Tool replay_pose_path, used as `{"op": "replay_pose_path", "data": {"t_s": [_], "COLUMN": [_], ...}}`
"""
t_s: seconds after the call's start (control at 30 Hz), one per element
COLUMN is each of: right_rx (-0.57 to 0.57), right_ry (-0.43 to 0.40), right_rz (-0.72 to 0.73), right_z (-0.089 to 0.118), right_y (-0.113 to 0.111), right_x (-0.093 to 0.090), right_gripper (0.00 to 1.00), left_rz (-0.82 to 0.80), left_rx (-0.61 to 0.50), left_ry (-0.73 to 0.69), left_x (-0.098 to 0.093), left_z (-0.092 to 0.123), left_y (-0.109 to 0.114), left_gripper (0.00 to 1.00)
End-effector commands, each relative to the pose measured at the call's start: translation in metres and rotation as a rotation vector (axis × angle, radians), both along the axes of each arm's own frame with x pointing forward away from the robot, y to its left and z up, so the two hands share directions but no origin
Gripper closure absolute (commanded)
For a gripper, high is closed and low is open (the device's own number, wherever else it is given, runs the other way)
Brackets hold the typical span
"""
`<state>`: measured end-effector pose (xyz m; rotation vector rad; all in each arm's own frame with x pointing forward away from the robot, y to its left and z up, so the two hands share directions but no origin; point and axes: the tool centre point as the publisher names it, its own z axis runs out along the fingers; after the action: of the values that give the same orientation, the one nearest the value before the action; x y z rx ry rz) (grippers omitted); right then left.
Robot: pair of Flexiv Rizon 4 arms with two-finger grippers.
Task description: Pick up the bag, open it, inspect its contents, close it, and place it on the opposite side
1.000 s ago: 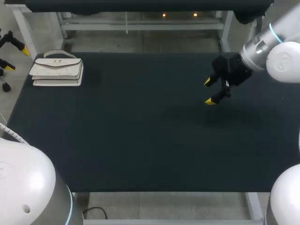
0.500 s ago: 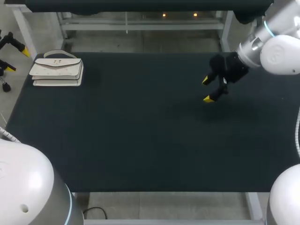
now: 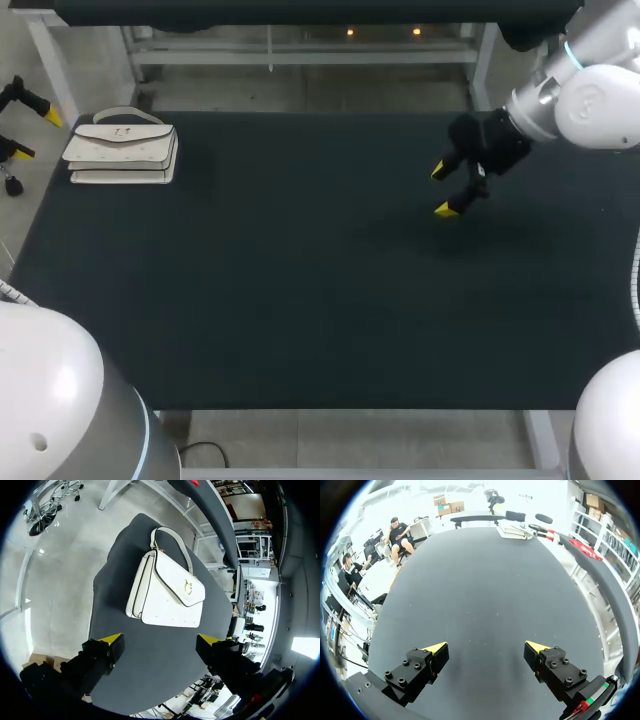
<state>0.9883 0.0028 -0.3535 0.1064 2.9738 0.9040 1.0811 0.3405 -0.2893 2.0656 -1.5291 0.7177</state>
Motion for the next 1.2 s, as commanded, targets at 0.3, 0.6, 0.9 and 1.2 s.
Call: {"op": "replay_pose_path", "data": {"t_s": [0.3, 0.6, 0.9, 1.2], "right_rx": [0.001, 0.001, 0.001, 0.001], "right_ry": [0.001, 0.001, 0.001, 0.001], "right_rz": [0.002, 0.002, 0.002, 0.002], "right_z": [0.000, 0.000, 0.000, 0.000], "right_y": [0.000, 0.000, 0.000, 0.000], "right_x": [0.001, 0.001, 0.001, 0.001], "right_gripper": [0.00, 0.00, 0.00, 0.00], "left_rz": [-0.027, -0.017, -0.032, -0.039], "left_rx": [-0.099, -0.141, -0.182, -0.216], "left_ry": [-0.096, -0.127, -0.126, -0.117], "left_x": [0.035, 0.053, 0.058, 0.063], "left_z": [-0.026, -0.046, -0.052, -0.061], "left_y": [0.013, 0.007, 0.001, -0.003], "left_gripper": [0.24, 0.44, 0.58, 0.62]}}
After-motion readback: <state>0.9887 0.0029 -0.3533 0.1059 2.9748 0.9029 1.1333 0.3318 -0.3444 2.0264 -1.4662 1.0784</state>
